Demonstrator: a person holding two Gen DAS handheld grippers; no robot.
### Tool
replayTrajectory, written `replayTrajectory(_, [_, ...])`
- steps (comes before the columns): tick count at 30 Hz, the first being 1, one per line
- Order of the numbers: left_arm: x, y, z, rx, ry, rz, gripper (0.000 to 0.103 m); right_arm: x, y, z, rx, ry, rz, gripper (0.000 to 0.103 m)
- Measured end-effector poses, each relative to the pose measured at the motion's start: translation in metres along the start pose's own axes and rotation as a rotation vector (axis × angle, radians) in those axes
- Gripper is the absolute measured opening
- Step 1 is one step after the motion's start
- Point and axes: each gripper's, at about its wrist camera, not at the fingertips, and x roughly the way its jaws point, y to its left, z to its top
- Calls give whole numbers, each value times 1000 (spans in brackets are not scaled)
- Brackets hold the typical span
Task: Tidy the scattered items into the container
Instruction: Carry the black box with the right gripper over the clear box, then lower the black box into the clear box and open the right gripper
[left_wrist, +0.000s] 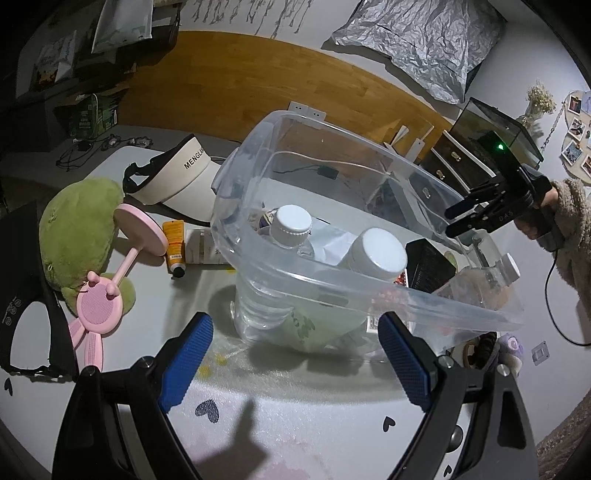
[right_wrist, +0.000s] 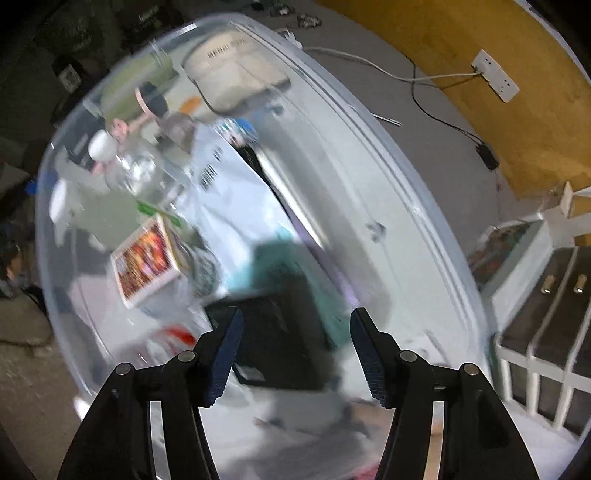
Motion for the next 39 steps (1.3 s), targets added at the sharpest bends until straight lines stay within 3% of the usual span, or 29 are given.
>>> replayTrajectory(7, [-4,0,2,13,-15,0,91,41,32,23,-100,59,28,59])
replayTrajectory(10, [-5,1,1,11,-20,-1,91,57,45,25,-169,111,71,45])
replayTrajectory(15, [-8,2,0,8,-25,0,91,74,57,21,-274,174,66,42])
replayTrajectory(24, [-17,3,-1,9,-44,7,91,73,54,27,-246,203,82,43])
replayTrajectory(26, [-20,3,0,8,-51,7,91,66,48,30,-193,171,86,43])
replayTrajectory(29, [-23,1,0,15,-57,5,91,37,36,30,-107,56,101,43])
replayTrajectory(32, [-26,-2,1,30,-63,4,91,12,31,25,-35,-47,45,45])
replayTrajectory(34, [-29,-5,2,42,-71,2,91,-7,29,17,18,-134,4,67])
replayTrajectory(35, [-30,-7,3,49,-75,1,91,-16,29,11,45,-176,-9,72])
replayTrajectory(37, [-33,-10,4,58,-81,0,93,-34,31,0,104,-263,-25,76])
replayTrajectory(39, [-36,-13,5,59,-89,3,101,-52,35,-13,169,-358,-44,77])
